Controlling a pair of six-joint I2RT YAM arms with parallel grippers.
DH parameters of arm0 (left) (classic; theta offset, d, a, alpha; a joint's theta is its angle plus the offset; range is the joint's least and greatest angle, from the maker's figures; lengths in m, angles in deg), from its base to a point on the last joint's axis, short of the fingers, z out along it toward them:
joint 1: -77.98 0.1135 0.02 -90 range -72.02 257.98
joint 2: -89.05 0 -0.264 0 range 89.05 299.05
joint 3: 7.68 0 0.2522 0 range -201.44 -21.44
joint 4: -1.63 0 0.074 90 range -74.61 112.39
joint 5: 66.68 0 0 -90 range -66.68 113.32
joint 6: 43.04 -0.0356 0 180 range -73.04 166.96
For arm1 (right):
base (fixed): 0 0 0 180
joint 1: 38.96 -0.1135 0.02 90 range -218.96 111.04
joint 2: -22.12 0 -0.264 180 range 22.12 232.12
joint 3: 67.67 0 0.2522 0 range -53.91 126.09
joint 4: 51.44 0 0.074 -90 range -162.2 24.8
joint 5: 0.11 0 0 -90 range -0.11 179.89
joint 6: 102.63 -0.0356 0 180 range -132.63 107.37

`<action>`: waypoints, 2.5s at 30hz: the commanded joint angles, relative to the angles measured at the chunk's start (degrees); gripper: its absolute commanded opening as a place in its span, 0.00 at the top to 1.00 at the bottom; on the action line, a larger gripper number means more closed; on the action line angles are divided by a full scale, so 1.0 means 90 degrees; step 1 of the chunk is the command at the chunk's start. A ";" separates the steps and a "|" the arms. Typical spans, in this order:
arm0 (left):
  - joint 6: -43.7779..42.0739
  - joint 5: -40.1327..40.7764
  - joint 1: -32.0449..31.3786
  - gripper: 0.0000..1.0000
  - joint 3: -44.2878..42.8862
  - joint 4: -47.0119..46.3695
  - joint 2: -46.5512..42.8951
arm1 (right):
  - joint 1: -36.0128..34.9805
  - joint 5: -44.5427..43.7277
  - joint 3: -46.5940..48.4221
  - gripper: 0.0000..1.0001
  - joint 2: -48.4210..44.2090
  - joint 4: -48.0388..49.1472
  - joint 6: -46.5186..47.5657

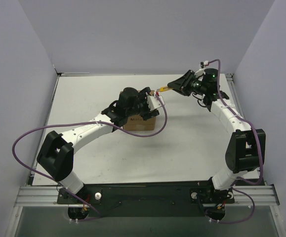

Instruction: Unpack the express box

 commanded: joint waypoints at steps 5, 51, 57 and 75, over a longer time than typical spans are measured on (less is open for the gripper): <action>0.0162 -0.0018 0.0050 0.18 -0.0245 0.0031 0.0136 | -0.0020 0.0146 0.0212 1.00 -0.0171 0.0240 0.0113; 0.0367 0.0597 0.0148 0.18 -0.0606 -0.0262 0.0732 | 0.0136 0.0937 -0.0022 1.00 -0.0552 -0.1118 0.0933; 0.0386 0.0695 0.0206 0.18 -0.0665 -0.0262 0.0820 | 0.0185 0.1064 -0.0032 1.00 -0.0610 -0.1254 0.1030; 0.0689 0.1036 0.0285 0.19 -0.0880 -0.0184 0.1103 | 0.0429 0.1923 -0.0061 1.00 -0.0601 -0.1636 0.1207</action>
